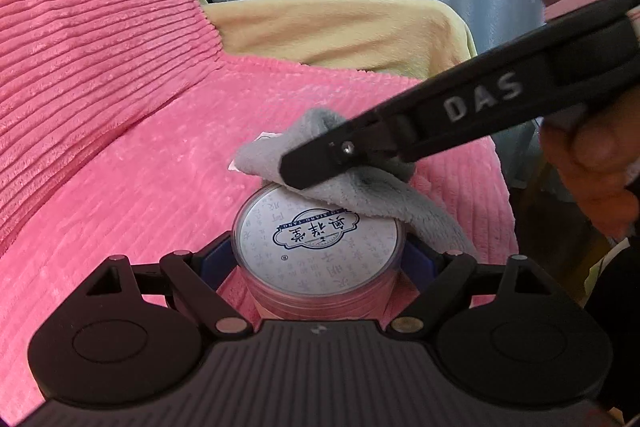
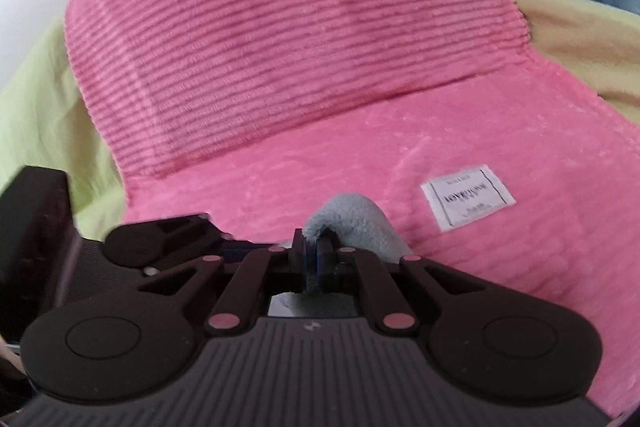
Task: Clean container
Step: 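Hold the jar with the left gripper while the right gripper wipes the white lid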
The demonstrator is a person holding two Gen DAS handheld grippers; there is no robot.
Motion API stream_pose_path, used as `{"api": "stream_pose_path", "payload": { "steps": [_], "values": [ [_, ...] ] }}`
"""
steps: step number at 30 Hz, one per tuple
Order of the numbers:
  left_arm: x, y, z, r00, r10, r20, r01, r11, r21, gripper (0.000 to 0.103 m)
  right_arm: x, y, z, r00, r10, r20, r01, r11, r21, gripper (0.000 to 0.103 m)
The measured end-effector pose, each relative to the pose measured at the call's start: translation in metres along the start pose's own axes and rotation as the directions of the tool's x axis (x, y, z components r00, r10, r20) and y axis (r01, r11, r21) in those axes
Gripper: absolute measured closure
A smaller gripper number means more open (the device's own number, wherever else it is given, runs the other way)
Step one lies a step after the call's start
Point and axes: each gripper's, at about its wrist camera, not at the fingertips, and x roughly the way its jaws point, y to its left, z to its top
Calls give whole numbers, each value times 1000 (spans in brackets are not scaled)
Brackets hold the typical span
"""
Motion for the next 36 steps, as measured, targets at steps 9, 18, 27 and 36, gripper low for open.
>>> {"api": "stream_pose_path", "payload": {
  "steps": [9, 18, 27, 36],
  "values": [
    [0, 1, -4, 1000, -6, 2, 6, 1000, 2, 17, -14, -2, -21, 996, 86, -33, -86, 996, 8, 101],
    [4, -13, 5, 1000, 15, -3, -15, 1000, -27, 17, 16, 8, -8, 981, 190, -41, -188, 981, 41, 101],
    [0, 3, -2, 1000, -5, 1, 5, 1000, -7, 17, 32, -5, 8, 994, 110, -7, -110, 994, 12, 101],
    [1, 0, -1, 1000, 0, -2, 0, 1000, 6, 17, -5, -9, -13, 994, 107, -35, -107, 994, 3, 101]
  ]
}}
